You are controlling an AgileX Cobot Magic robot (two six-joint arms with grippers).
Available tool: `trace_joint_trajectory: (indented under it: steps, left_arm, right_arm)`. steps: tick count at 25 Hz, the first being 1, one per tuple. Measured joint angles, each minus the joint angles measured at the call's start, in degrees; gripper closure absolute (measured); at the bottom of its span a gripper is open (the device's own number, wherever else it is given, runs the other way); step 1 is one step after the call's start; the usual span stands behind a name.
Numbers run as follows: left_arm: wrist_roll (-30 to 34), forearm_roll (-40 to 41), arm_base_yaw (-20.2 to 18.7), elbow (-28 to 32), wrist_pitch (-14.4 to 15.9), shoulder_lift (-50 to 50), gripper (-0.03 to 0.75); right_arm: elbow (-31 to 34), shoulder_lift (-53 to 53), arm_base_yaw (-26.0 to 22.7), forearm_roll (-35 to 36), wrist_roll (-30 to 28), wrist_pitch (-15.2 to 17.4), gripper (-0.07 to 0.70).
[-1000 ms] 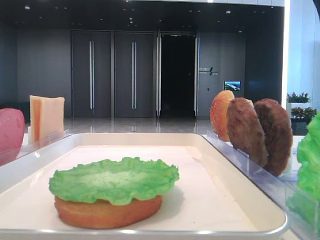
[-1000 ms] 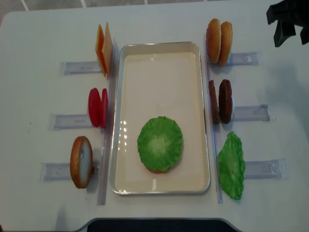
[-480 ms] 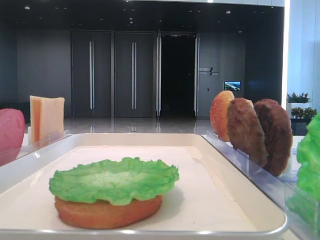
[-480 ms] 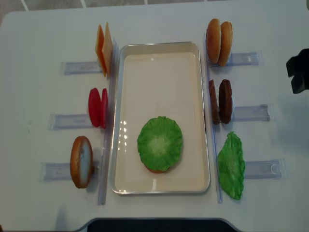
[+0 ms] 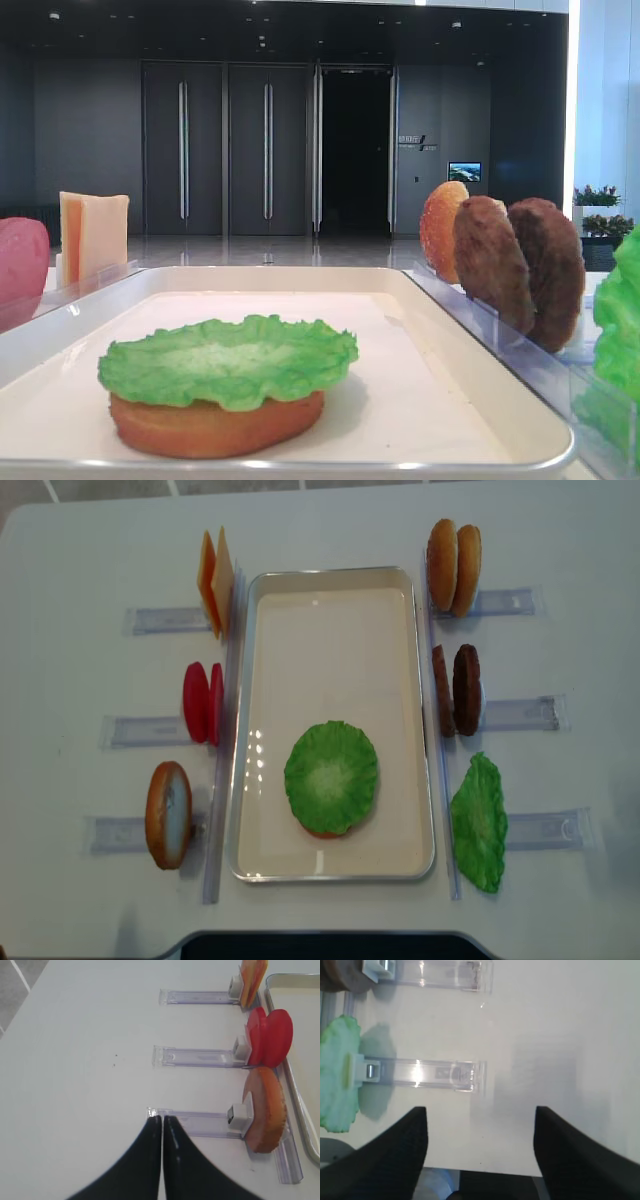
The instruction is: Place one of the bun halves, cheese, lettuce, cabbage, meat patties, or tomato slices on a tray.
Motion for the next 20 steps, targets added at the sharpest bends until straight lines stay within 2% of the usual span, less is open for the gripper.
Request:
trace_joint_trajectory:
  steps: [4, 12, 20]
  left_arm:
    - [0.00, 0.00, 0.00, 0.00, 0.00, 0.00, 0.716]
    - [0.00, 0.00, 0.00, 0.00, 0.00, 0.00, 0.716]
    - [0.00, 0.00, 0.00, 0.00, 0.00, 0.00, 0.716]
  right_arm:
    - [5.17, -8.58, 0.00, 0.00, 0.00, -0.93, 0.166]
    - [11.62, -25.33, 0.00, 0.00, 0.00, -5.75, 0.166]
    - [14.12, -36.73, 0.00, 0.00, -0.42, -6.44, 0.172]
